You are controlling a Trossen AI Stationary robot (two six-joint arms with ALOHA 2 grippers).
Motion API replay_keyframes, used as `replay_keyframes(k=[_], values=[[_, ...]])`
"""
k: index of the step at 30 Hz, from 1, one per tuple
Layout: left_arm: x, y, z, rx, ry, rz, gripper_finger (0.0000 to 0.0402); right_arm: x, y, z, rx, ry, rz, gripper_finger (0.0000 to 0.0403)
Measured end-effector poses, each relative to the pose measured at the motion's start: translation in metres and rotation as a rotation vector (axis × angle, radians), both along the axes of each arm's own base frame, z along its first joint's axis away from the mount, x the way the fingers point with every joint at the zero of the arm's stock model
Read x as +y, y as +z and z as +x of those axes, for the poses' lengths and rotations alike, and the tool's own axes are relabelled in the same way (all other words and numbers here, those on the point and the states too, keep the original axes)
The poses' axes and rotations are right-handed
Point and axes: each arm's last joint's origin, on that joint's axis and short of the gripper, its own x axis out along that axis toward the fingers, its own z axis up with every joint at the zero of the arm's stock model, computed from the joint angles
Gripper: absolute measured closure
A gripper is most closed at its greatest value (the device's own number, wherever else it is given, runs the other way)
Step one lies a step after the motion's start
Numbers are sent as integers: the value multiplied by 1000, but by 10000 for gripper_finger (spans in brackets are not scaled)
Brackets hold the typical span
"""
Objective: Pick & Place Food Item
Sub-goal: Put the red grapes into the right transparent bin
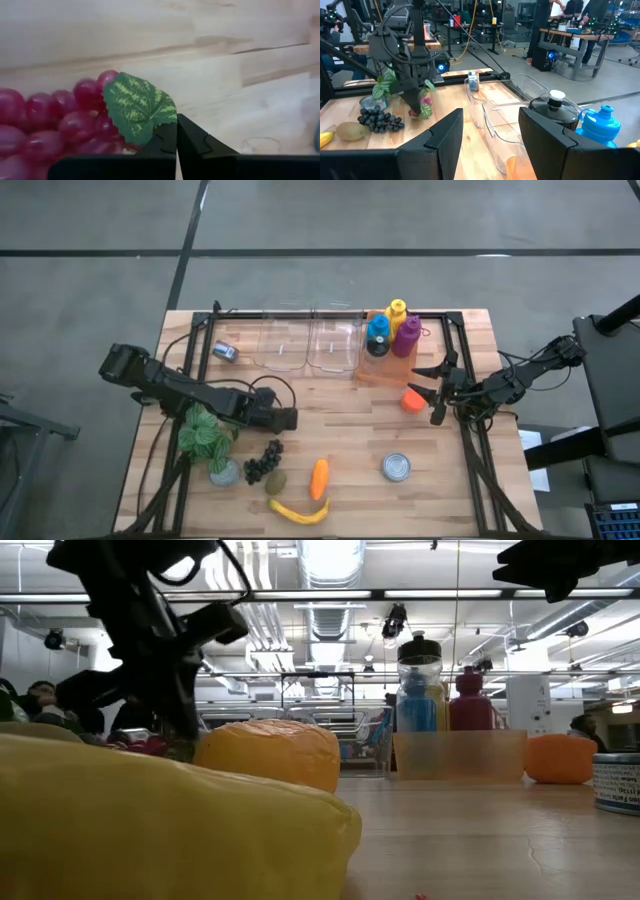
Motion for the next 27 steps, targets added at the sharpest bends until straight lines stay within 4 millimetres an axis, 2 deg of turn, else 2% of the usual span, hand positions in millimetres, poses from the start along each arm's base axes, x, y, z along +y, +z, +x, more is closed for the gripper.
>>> replay_keyframes(k=[12, 27], values=[[-2, 34, 24, -141, -140, 208, 400, 0, 0, 0, 0, 0, 1, 213], [-5, 106, 52, -245, -424, 596, 400, 0, 0, 0, 0, 0, 0, 213]])
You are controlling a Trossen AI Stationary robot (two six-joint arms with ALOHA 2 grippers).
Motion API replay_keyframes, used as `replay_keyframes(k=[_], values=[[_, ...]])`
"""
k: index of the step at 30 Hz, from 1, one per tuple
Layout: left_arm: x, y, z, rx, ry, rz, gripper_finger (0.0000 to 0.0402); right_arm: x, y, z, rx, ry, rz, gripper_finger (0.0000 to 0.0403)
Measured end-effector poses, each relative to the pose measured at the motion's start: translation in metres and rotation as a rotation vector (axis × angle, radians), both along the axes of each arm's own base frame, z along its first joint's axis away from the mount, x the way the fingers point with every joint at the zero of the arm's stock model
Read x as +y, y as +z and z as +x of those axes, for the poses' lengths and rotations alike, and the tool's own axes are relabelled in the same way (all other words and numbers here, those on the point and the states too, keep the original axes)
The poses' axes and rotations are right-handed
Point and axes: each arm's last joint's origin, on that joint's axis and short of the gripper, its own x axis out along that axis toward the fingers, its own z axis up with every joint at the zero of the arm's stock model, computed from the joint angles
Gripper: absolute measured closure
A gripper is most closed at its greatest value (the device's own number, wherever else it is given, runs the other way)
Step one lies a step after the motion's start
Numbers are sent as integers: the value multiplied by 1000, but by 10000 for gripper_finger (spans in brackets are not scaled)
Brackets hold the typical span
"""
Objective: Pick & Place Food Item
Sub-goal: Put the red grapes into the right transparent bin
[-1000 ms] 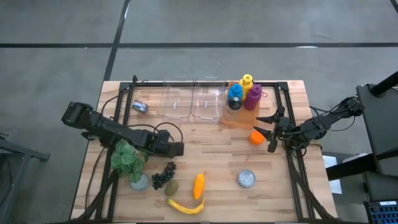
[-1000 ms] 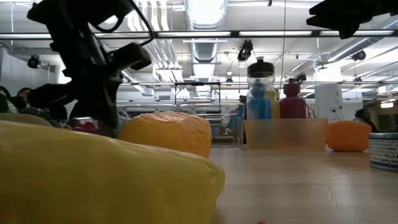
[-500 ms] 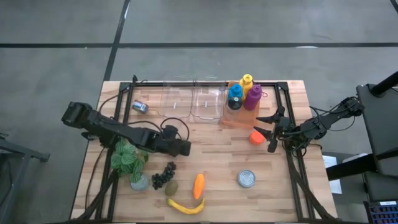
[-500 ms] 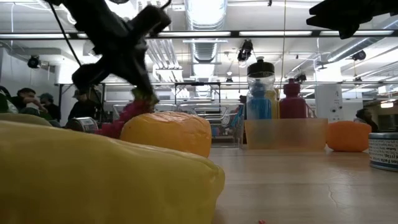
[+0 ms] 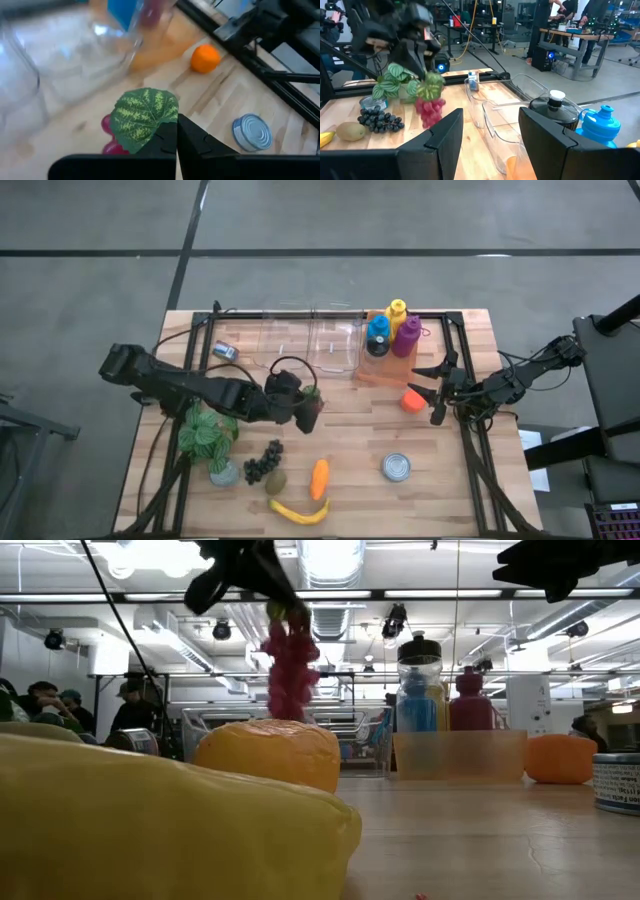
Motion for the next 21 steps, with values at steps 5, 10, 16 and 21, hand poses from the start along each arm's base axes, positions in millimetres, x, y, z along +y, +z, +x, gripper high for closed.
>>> replay_keyframes(k=[5, 10, 16, 21], values=[[3, 27, 7, -11, -96, 162, 400, 0, 0, 0, 0, 0, 0, 213], [12, 50, 13, -29, -139, 244, 400, 0, 0, 0, 0, 0, 0, 213], [33, 66, 18, -25, -175, 323, 400, 0, 0, 0, 1, 0, 0, 213], [59, 70, 21, -30, -165, 352, 400, 0, 0, 0, 1, 0, 0, 213]])
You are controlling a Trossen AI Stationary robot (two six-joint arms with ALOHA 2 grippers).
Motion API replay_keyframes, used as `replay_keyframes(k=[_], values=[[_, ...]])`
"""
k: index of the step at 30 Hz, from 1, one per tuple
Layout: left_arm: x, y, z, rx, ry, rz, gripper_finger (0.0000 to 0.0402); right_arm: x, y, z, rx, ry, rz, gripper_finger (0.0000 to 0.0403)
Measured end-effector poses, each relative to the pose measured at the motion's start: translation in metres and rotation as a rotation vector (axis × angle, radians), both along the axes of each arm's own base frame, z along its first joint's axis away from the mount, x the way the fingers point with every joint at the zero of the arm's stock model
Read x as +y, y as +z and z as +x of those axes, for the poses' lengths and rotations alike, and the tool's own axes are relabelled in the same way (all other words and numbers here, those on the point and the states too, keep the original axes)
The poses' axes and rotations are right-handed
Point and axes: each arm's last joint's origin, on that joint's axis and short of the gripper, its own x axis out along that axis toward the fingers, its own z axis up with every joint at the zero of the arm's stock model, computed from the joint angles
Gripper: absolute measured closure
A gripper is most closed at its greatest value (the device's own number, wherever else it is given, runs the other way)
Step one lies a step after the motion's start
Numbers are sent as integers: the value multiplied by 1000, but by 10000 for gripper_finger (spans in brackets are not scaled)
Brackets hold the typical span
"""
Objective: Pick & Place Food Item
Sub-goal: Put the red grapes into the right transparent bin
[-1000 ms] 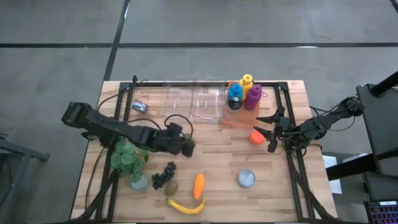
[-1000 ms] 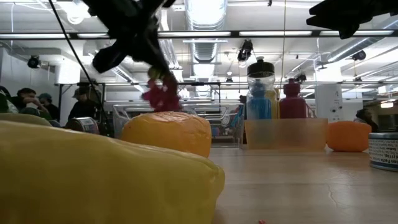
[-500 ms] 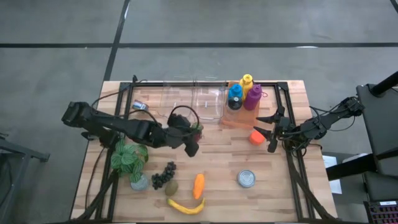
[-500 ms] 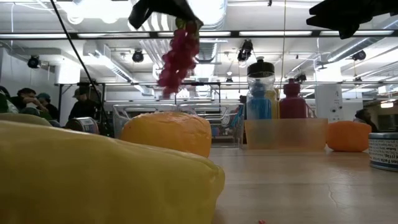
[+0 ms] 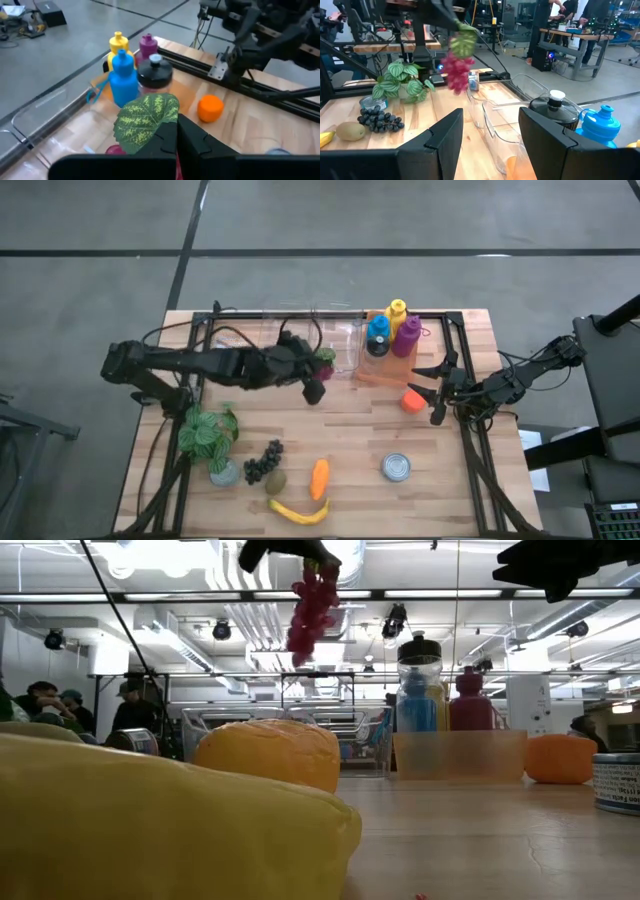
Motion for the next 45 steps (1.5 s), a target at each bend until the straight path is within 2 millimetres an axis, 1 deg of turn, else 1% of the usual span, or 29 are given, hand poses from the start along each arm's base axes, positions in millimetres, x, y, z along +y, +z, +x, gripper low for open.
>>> replay_keyframes(k=[5, 11, 18, 21, 29, 40, 45], values=[[28, -4, 3, 9, -8, -26, 400, 0, 0, 0, 0, 0, 1, 213], [60, -16, 16, 19, -25, -18, 400, 0, 0, 0, -1, 0, 1, 213], [92, -40, 31, 53, -36, -31, 400, 0, 0, 0, 0, 0, 0, 213], [102, -53, 37, 76, -51, -58, 400, 0, 0, 0, -1, 0, 0, 213], [115, -90, 52, 157, -71, -113, 400, 0, 0, 0, -1, 0, 1, 213], [119, -118, 60, 214, -24, -213, 400, 0, 0, 0, 0, 0, 1, 213], [124, -129, 57, 241, 15, -257, 400, 0, 0, 0, -1, 0, 1, 213]])
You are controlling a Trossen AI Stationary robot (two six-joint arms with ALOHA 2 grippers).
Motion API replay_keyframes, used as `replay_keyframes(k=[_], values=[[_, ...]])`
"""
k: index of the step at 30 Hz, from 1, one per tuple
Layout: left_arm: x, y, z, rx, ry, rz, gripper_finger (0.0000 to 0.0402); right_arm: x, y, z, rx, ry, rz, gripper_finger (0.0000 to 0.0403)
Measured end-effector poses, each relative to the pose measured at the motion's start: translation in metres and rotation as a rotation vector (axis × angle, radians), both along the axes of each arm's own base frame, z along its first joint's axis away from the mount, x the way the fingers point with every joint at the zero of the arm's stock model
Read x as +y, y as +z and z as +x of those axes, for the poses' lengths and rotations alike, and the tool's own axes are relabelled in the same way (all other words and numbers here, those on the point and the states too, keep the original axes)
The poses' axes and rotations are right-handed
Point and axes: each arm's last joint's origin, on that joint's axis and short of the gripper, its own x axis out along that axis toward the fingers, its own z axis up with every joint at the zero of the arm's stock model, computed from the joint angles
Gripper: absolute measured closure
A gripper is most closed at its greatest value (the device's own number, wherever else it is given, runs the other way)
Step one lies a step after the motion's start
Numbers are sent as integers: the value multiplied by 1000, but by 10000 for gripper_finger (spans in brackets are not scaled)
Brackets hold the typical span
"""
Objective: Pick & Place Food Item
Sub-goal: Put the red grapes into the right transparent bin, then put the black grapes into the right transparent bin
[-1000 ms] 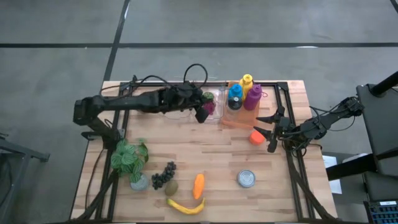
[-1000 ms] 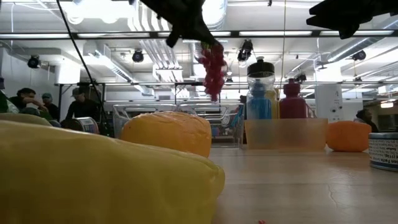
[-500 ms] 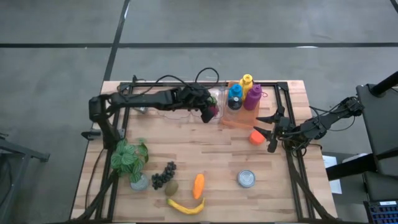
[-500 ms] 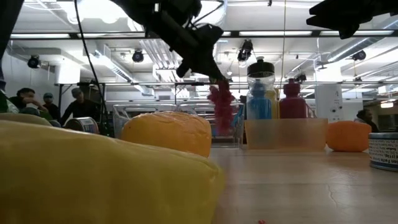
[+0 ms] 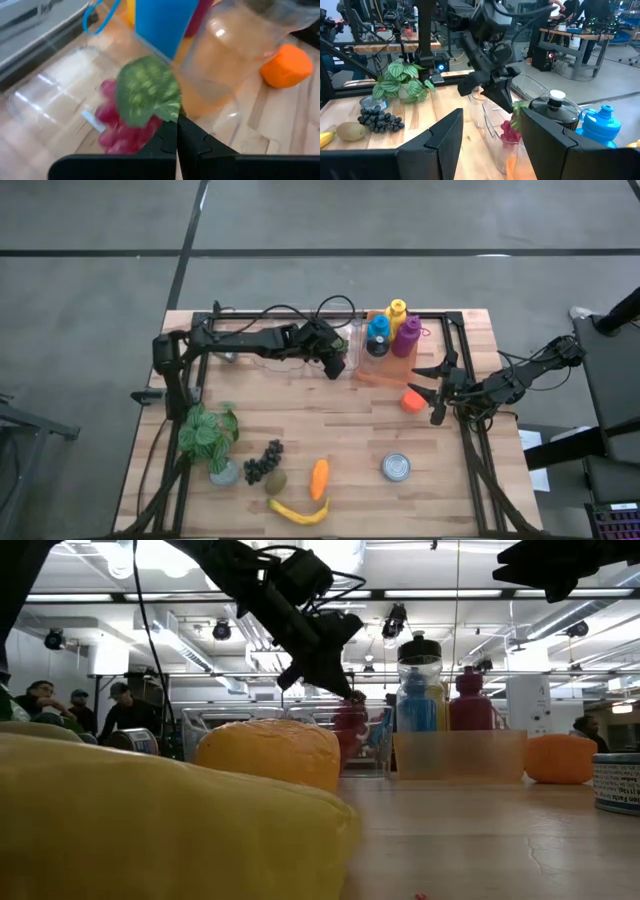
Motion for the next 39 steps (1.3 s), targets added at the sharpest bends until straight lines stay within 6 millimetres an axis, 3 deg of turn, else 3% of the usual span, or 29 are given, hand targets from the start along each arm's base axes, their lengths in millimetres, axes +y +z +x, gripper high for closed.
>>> replay_keyframes(k=[8, 20, 27, 39], values=[[5, -11, -7, 35, 39, -33, 388, 0, 0, 0, 0, 0, 1, 213], [6, -12, -8, 40, 39, -54, 276, 0, 0, 0, 0, 0, -1, 213], [6, -12, -8, 42, 32, -47, 231, 0, 0, 0, 0, 0, 0, 213], [-22, 35, -20, -30, -66, 53, 155, 0, 0, 0, 1, 0, -1, 213]])
